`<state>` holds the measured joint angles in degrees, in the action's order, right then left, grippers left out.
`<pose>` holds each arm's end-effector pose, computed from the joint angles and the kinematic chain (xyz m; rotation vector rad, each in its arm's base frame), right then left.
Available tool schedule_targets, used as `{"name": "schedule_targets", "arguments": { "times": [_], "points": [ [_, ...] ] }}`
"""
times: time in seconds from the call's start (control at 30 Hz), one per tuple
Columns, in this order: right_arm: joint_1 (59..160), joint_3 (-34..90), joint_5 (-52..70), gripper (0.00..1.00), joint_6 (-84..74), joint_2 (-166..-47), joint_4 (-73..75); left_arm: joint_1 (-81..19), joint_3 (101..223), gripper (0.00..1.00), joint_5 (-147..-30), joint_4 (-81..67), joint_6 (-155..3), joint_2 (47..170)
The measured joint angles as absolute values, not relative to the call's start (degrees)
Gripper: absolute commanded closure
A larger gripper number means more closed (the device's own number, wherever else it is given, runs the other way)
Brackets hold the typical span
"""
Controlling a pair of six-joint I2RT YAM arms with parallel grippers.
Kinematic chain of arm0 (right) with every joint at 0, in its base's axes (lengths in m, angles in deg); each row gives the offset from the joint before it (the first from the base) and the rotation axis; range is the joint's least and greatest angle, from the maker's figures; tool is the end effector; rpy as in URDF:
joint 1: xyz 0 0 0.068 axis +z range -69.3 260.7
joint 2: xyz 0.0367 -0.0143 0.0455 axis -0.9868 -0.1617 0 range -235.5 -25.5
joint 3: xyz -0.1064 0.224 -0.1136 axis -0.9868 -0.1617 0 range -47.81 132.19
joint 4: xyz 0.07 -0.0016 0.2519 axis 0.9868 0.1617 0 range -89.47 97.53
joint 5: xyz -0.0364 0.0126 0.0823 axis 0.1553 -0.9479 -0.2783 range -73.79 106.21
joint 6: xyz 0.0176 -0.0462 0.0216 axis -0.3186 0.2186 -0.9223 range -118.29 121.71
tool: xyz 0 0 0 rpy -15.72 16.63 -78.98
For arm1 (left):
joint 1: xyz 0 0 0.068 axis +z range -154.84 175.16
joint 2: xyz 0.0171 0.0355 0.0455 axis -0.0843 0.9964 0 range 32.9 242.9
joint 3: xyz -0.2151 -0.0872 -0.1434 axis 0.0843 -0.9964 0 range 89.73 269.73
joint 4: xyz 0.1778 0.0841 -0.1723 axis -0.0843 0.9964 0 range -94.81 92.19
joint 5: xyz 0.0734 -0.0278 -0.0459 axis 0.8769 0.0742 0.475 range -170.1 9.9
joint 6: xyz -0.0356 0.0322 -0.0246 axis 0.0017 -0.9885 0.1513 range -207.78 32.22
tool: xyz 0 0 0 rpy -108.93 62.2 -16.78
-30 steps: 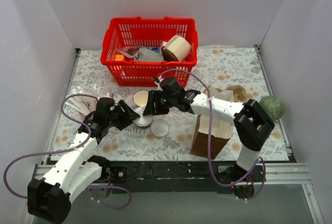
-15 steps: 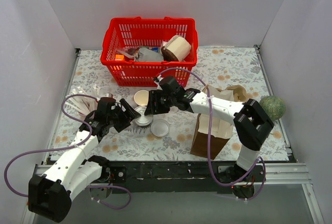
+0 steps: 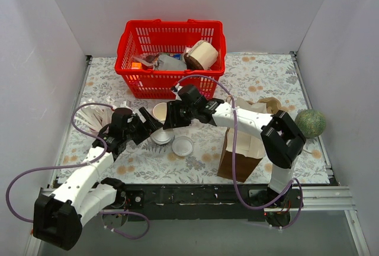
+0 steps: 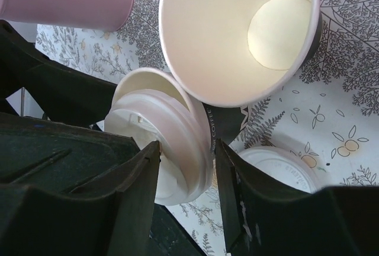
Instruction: Pack the takeout coffee
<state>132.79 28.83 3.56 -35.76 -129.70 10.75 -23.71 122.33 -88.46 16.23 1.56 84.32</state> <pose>0.2492 0.3328 0.2426 -0.4423 2.4048 1.0349 0.1787 -0.0664 0.2276 -1.3908 2.1190 -1.0685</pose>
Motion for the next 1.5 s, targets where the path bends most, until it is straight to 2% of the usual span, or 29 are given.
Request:
{"name": "schedule_targets", "arguments": {
  "times": [0.3,0.43,0.53,0.57,0.7,0.97,1.0,1.03,1.1,1.27,1.5],
  "points": [
    [132.8,30.2,5.6,0.52,-35.6,-130.3,11.5,-23.7,122.4,0.29,-88.9,15.1,-1.7,86.4],
    [132.8,31.3,6.8,0.52,-35.6,-130.9,12.2,-23.7,122.3,0.36,-91.0,14.2,-3.0,86.4],
    [132.4,32.2,7.3,0.52,-35.7,-131.1,13.1,-23.6,122.1,0.45,-92.2,13.6,-3.6,86.4],
    [132.3,32.6,7.5,0.52,-35.7,-131.3,13.3,-23.6,122.0,0.51,-92.4,13.6,-3.8,86.4],
    [132.1,33.8,8.2,0.52,-35.8,-132.0,14.2,-23.5,122.0,0.60,-93.2,13.6,-4.0,86.4],
    [132.1,33.2,7.0,0.56,-35.1,-132.0,13.8,-23.3,121.1,0.62,-94.3,13.2,-3.3,85.4],
    [132.1,32.8,6.6,0.57,-35.1,-132.0,13.5,-23.3,120.8,0.61,-94.5,13.2,-3.3,84.9],
    [132.1,32.3,6.3,0.59,-35.1,-131.9,12.8,-23.3,120.4,0.44,-94.6,13.2,-3.1,84.4],
    [132.1,31.1,5.3,0.62,-34.5,-131.4,11.7,-23.3,119.6,0.38,-94.9,13.6,-2.8,83.2],
    [132.2,29.9,3.1,0.70,-32.0,-130.8,9.9,-23.4,119.1,0.07,-97.3,15.5,-1.7,79.9],
    [132.2,29.9,1.9,0.70,-29.7,-130.8,9.9,-23.4,122.0,0.03,-96.6,19.3,-1.3,78.8]
  ]
}}
